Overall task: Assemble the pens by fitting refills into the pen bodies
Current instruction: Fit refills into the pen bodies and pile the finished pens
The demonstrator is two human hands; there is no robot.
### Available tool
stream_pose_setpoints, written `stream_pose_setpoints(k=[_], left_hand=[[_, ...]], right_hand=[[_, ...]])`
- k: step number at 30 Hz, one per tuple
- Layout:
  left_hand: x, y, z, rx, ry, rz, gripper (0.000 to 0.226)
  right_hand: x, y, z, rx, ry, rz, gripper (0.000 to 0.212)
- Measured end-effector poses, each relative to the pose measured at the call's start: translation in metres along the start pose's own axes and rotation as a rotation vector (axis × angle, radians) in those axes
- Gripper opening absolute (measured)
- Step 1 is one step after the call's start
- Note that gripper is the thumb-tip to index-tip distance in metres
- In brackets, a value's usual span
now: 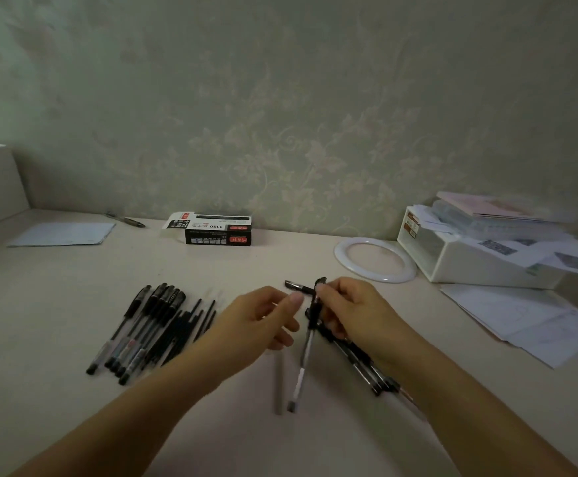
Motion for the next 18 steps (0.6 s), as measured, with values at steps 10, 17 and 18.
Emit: stream_pose_setpoints(k=[10,17,18], left_hand=[[-0.002,-0.006,0.002,0.665,0.372,-0.059,0.012],[0.003,0.003,0.005,0.751,0.417,-0.045,0.018],[0.005,0.003,0.005,0.768,0.413,-0.046,0.02]], right_hand=[[-0.004,0.038,-0.017,0.29,-0.135,0.071,0.006],[0.0,0.039,-0.023,0.319,-0.166,0.061,0.015],[0.001,0.039,-0.025,0.324,-0.152,0.065,0.016]])
Point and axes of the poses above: each hand's wrist, its own x-axis towards the middle knuckle, its own y-axis out of the palm, z = x × y, the point moved 7 cm from there along x, towards the middle knuckle, and after that the axes turned 1 degree about x, right-handed, at the moved point
